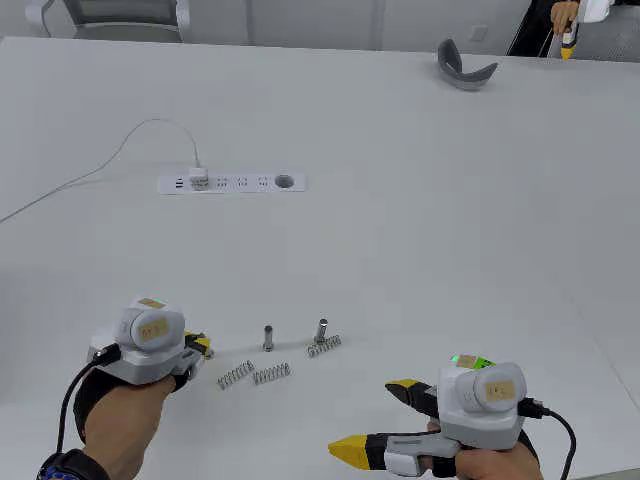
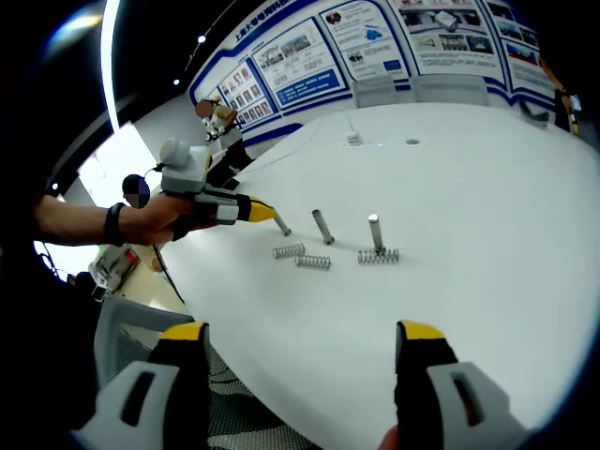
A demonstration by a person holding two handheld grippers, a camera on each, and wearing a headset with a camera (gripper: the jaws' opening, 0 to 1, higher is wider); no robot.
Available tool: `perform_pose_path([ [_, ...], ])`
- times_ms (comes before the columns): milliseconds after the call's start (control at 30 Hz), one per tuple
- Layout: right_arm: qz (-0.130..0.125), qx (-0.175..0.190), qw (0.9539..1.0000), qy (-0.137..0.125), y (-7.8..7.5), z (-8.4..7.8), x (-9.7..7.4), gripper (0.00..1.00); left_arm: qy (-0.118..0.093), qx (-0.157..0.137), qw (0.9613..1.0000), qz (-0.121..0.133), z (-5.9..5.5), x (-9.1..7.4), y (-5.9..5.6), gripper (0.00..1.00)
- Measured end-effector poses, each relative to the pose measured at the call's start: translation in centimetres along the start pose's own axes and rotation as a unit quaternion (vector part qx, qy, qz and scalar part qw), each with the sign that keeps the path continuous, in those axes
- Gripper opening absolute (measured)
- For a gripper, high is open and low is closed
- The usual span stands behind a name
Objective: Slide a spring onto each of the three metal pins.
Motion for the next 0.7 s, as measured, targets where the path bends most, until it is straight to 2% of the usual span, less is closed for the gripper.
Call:
perform_pose_path([
  [567, 0.001, 0.002, 1.0000, -0.001, -0.02, -0.37, -0.10, 0.82, 0.009, 0.010, 0.9999, -0.010, -0.26, 0.14, -0.30, 0.09],
  [700, 0.001, 0.004, 1.0000, -0.001, -0.05, -0.44, -0.15, 0.82, 0.020, 0.013, 0.9996, -0.014, -0.75, 0.20, -0.41, 0.08],
])
Point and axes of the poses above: the centre of the closed fingertips' face, and the gripper's own axes: x roughly forward along the fingers, y roughly to its left, z roughly out of its top, the point moved 10 cm from there along -x, roughly backward along the fingers, and after that the axes turned 7 degrees about y, right-handed, at the moved point
